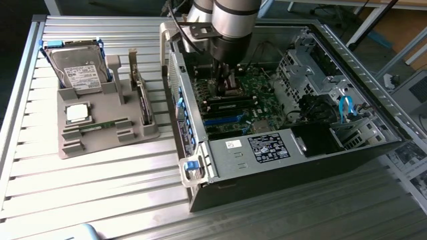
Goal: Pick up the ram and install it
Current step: 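Press down the ram until it locks into place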
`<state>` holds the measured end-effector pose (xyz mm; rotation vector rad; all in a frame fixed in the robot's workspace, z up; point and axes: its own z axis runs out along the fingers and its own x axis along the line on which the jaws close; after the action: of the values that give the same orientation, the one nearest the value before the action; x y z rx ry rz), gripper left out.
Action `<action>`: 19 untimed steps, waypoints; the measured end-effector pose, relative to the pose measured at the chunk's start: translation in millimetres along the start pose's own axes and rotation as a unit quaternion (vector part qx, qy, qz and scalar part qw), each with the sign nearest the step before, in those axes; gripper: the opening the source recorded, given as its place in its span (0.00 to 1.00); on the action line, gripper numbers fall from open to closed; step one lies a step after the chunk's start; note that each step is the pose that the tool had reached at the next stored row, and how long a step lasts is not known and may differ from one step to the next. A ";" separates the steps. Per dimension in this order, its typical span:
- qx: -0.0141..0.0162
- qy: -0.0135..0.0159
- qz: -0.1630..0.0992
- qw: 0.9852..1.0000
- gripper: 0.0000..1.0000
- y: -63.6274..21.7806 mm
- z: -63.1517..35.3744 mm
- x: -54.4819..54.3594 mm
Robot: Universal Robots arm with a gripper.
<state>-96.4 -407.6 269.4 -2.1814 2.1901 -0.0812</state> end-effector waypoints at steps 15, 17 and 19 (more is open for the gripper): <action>-0.008 0.022 0.001 1.000 0.11 -43.7 2.6 -2.0; -0.009 0.025 0.002 1.000 0.11 -48.4 2.8 -2.6; -0.009 0.030 0.002 1.000 0.11 -53.2 3.1 -3.1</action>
<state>-43.2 -404.7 270.2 -2.2115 2.2354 -0.1273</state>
